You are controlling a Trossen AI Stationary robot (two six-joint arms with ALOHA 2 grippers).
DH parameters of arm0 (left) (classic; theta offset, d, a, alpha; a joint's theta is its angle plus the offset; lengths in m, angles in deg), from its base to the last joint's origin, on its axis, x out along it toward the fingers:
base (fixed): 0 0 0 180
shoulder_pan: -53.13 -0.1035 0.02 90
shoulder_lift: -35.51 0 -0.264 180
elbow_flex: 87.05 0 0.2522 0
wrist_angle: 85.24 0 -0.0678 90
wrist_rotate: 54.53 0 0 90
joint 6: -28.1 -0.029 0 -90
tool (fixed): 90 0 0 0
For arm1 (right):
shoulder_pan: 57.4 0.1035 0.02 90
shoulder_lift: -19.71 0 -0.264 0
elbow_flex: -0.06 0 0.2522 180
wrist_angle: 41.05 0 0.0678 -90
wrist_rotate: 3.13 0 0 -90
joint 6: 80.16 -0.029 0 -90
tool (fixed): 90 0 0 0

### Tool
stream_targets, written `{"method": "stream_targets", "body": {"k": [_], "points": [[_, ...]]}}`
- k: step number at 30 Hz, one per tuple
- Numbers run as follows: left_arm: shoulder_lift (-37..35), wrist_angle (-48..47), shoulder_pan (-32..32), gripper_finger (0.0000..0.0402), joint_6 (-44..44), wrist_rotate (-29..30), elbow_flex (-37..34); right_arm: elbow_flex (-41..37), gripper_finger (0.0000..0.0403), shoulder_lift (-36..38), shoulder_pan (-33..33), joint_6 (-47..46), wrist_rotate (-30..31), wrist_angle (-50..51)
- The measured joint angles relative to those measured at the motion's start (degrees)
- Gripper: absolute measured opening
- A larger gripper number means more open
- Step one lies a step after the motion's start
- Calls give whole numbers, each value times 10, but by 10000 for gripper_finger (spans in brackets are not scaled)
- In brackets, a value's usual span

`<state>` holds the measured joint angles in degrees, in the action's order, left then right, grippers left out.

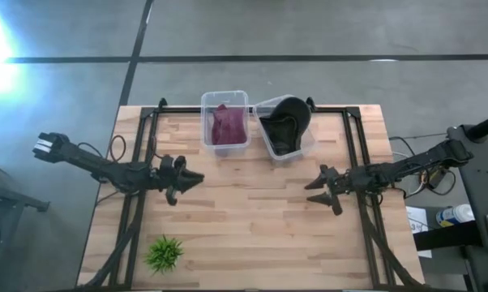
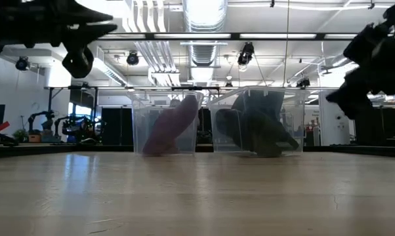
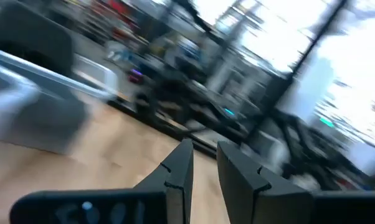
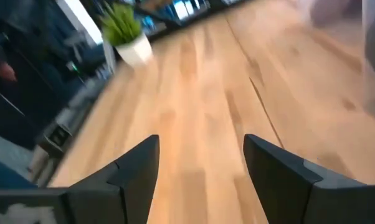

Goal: Pick and place caps into container
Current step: Return to Home Position

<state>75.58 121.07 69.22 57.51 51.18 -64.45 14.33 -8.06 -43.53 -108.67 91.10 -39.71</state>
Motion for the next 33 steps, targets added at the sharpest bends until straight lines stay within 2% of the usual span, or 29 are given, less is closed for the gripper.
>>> {"method": "stream_targets", "body": {"k": [5, 7, 10, 14, 18, 21, 25, 28, 33], "points": [[-17, -4, -11, 67, 0, 121, -9, 0, 228, -1, 0, 0, 0, 72], [-19, -10, -11, 67, 8, 132, -13, 0, 228, 0, 0, 0, 0, 93], [-35, -22, -13, 67, -7, 100, -17, 0, 228, -1, 0, 0, 0, 106], [-43, -17, -14, 67, -149, 79, -27, 0, 228, -1, 0, 0, -1, 106], [-65, -38, -14, 67, -206, 42, -27, 0, 228, -1, 0, 0, -2, 106], [-96, -87, -14, 67, -221, 19, -30, 0, 228, -1, 0, 0, -2, 105], [-147, -85, -21, 67, -222, 16, -60, 0, 228, -1, 0, 0, -1, 105], [-187, -90, -44, 67, -231, 11, -83, 0, 228, -1, 0, 0, -1, 105], [-251, -162, -103, 67, -231, -10, -83, 0, 228, -1, 0, 0, -1, 105]]}}
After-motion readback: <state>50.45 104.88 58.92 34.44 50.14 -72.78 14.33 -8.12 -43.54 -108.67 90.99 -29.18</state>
